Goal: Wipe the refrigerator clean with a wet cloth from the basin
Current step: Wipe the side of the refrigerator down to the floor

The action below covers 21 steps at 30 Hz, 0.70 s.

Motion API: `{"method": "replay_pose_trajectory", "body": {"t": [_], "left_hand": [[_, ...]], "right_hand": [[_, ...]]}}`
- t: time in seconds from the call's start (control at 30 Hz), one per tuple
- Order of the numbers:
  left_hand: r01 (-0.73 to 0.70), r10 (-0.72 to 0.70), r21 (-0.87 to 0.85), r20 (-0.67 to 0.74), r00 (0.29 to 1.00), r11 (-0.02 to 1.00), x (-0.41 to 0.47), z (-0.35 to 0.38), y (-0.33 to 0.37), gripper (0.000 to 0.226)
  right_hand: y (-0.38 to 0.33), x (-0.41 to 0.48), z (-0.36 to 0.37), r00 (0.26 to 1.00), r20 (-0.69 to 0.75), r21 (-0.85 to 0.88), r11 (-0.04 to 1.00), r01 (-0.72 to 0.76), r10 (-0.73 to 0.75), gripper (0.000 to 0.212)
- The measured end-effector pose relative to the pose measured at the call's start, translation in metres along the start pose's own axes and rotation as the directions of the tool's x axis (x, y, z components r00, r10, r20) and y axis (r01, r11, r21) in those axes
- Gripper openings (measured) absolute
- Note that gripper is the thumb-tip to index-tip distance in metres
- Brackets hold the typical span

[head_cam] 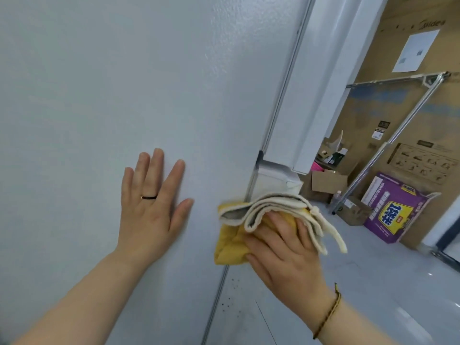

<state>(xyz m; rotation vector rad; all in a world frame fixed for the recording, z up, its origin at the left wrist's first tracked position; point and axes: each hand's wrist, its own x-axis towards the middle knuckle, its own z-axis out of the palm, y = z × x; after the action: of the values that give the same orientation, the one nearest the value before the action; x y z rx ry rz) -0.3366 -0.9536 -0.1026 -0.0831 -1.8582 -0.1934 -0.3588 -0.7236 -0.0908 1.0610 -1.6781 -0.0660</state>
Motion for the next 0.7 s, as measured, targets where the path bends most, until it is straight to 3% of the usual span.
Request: {"method": "replay_pose_trajectory", "body": {"t": [0.23,0.33,0.4,0.47,0.57,0.63,0.7], "left_hand": [[-0.007,0.006,0.028,0.026,1.000,1.000,-0.016,0.006,-0.005,0.056],[0.010,-0.012,0.023,0.062,0.998,1.000,-0.022,0.004,-0.004,0.057],[0.030,-0.031,0.020,0.070,0.997,0.999,-0.029,0.005,-0.003,0.058],[0.041,-0.043,0.017,0.073,0.996,0.999,-0.031,0.006,-0.002,0.059],[0.043,-0.044,0.020,0.091,0.995,0.999,-0.031,0.005,-0.002,0.059],[0.047,-0.049,0.022,0.109,0.993,0.999,-0.032,0.003,-0.003,0.060],[0.045,-0.048,0.026,0.127,0.991,0.999,-0.032,0.001,-0.003,0.060]], "right_hand": [[-0.043,-0.070,0.034,0.940,0.243,-0.027,0.967,0.255,-0.241,0.037],[-0.019,-0.054,0.025,0.917,0.203,-0.062,0.930,0.363,-0.344,0.042],[0.002,-0.030,0.016,0.954,0.072,-0.076,0.952,0.296,-0.290,0.033],[0.012,-0.013,0.015,0.989,-0.052,-0.155,0.979,0.131,-0.141,0.027],[-0.003,-0.014,0.030,0.983,-0.179,-0.122,0.991,-0.048,0.026,0.027],[-0.021,-0.035,0.041,0.984,-0.164,-0.084,0.993,-0.078,0.064,0.027],[-0.035,-0.063,0.045,0.997,-0.075,-0.070,0.998,-0.003,-0.003,0.025]]}}
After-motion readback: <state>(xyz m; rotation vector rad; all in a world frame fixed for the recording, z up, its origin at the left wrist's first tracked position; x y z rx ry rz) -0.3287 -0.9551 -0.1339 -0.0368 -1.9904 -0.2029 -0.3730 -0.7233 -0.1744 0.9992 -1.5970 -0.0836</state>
